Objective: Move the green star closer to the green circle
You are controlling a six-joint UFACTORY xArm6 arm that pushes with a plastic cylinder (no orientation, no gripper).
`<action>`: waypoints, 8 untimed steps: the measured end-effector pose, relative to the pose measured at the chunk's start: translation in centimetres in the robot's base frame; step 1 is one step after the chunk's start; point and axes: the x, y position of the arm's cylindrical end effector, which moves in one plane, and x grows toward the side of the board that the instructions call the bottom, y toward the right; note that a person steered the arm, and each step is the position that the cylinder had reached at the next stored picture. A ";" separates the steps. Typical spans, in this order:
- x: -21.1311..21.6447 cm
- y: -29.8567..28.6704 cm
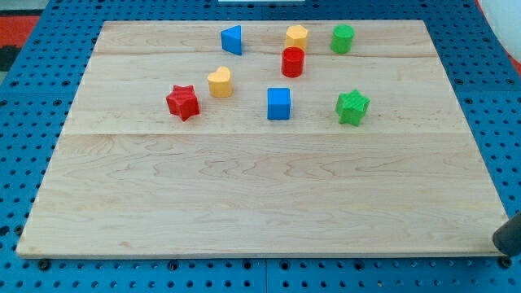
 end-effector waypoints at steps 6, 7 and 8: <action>-4.9 -1.5; -8.6 -9.7; -13.7 -15.8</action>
